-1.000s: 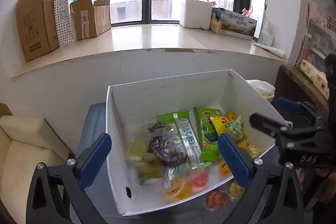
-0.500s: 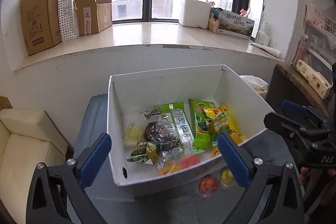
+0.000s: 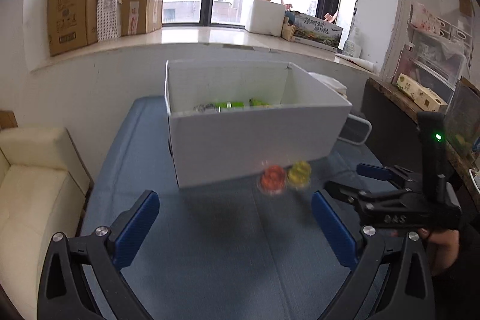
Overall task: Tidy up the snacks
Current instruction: 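Withdraw both grippers toward the red and yellow jelly cups, then grasp the yellow jelly cup with the right gripper while the left gripper grasps the red jelly cup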
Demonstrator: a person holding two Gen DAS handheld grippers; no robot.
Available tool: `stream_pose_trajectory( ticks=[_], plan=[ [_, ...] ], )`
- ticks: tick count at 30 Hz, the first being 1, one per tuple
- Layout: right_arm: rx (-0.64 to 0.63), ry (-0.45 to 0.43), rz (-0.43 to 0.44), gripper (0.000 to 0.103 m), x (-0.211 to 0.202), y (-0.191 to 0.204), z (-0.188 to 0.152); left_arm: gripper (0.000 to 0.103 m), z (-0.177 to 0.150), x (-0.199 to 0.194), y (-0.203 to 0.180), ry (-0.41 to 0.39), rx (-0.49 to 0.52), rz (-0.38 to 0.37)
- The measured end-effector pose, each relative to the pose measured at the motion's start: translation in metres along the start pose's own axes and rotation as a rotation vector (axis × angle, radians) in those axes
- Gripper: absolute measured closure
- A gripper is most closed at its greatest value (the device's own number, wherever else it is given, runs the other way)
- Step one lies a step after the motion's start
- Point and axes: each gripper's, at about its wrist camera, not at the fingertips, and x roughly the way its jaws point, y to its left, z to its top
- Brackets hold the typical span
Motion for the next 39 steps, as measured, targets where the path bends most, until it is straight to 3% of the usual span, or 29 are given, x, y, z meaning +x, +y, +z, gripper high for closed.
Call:
stream_pose_trajectory(
  ticks=[11,12,13,14,16,17,18,27,39],
  plan=[
    [0.072,0.043,-0.036,0.002,0.053,-0.013,0.011,0.0,-0.035,0.014,-0.006,0.085,-0.036,-0.02],
    [0.061,0.05,-0.045,0.012,0.058,-0.012,0.012,0.0,-0.036,0.015,-0.006,0.087,-0.038,-0.021],
    [0.047,0.062,-0.068,0.028,0.064,-0.009,0.014,0.0,-0.036,0.015,-0.005,0.086,-0.037,-0.022],
    [0.033,0.066,-0.098,0.033,0.068,-0.006,0.016,0.0,-0.037,0.015,-0.006,0.085,-0.037,-0.017],
    [0.039,0.063,-0.062,0.038,0.07,-0.001,0.022,0.0,-0.036,0.017,-0.005,0.085,-0.039,-0.014],
    [0.032,0.075,-0.058,0.046,0.074,0.001,0.023,0.0,-0.036,0.017,-0.005,0.086,-0.043,-0.012],
    [0.011,0.079,-0.08,0.063,0.076,0.004,0.025,0.0,-0.036,0.018,-0.005,0.089,-0.048,-0.012],
    [-0.03,0.053,-0.076,0.064,0.06,0.014,0.021,0.0,-0.036,0.028,-0.003,0.109,-0.054,-0.01],
    [-0.01,-0.058,-0.045,0.064,-0.034,-0.004,-0.007,0.0,-0.009,0.077,-0.041,0.124,0.024,-0.003]
  ],
)
